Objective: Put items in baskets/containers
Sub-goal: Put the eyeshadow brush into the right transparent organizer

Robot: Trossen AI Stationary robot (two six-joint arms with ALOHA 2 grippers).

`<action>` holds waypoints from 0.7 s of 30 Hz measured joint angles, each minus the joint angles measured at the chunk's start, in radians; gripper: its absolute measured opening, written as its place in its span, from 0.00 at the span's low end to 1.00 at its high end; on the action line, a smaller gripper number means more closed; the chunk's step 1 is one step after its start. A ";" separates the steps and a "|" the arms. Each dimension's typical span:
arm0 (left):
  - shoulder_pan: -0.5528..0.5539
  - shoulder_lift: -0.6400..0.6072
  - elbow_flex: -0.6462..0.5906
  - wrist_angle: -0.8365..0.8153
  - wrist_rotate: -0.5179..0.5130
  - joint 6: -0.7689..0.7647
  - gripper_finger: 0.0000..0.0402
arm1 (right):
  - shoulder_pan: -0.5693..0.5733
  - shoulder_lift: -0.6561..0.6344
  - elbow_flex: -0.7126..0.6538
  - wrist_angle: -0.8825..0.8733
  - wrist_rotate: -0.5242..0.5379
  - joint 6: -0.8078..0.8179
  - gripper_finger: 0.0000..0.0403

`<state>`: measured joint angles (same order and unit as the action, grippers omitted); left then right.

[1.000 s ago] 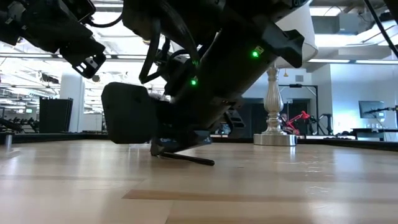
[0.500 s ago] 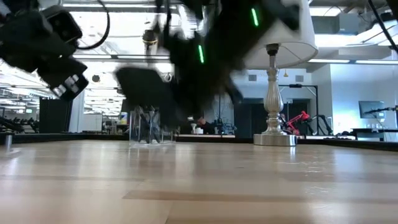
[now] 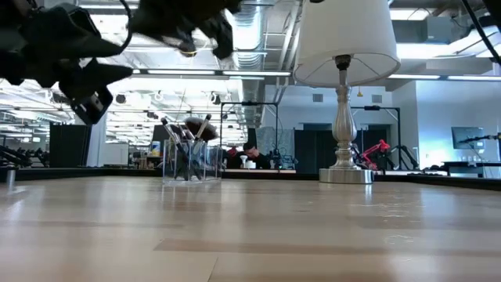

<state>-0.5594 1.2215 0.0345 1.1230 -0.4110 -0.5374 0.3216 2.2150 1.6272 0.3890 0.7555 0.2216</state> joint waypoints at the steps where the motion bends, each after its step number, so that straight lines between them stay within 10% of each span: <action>1: 0.000 -0.007 0.000 0.003 -0.001 0.010 0.30 | -0.003 0.000 0.000 0.046 -0.016 -0.023 0.01; 21: 0.030 -0.150 0.003 0.235 -0.007 0.381 0.30 | -0.082 -0.001 0.002 0.352 -0.307 -0.084 0.01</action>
<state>-0.5293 1.0718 0.0376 1.3581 -0.4184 -0.1561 0.2391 2.2139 1.6295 0.7414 0.4488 0.1381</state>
